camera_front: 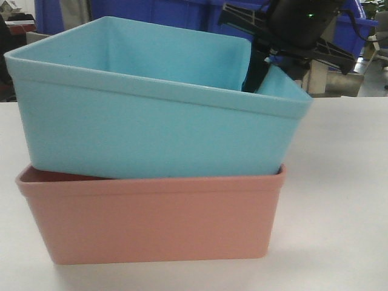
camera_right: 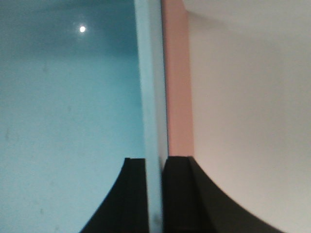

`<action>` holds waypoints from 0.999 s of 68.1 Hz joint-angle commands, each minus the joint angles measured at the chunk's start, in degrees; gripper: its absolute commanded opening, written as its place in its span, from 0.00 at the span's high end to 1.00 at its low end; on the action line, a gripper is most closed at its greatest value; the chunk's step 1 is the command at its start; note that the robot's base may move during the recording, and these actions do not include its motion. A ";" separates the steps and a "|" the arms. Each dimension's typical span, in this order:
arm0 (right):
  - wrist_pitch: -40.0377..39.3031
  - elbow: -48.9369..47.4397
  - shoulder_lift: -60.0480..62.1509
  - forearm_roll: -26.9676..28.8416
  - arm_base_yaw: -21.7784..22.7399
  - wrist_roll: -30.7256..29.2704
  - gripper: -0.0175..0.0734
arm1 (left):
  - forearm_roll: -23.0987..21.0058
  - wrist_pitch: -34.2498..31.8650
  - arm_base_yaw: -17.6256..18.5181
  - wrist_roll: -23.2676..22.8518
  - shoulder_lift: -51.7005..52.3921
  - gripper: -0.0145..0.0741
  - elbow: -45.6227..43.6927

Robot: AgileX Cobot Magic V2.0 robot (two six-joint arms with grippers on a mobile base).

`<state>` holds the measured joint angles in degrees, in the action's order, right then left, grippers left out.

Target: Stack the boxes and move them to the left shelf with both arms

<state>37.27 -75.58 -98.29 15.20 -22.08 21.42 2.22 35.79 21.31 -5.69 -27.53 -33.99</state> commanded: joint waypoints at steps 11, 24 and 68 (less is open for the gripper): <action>-4.95 -2.59 3.09 -0.41 0.08 -1.42 0.74 | 0.09 -4.86 0.47 0.05 -0.18 0.85 -1.69; -4.89 -2.84 3.22 -0.41 0.08 -2.26 0.57 | 0.09 -4.86 0.47 0.05 -0.18 0.85 -1.69; 10.39 -14.80 5.76 -5.45 0.08 -6.74 0.15 | -2.22 6.22 0.47 0.05 -13.73 0.25 -16.65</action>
<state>48.42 -88.16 -96.62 10.53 -22.08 16.47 1.82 42.82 21.31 -5.69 -37.34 -44.99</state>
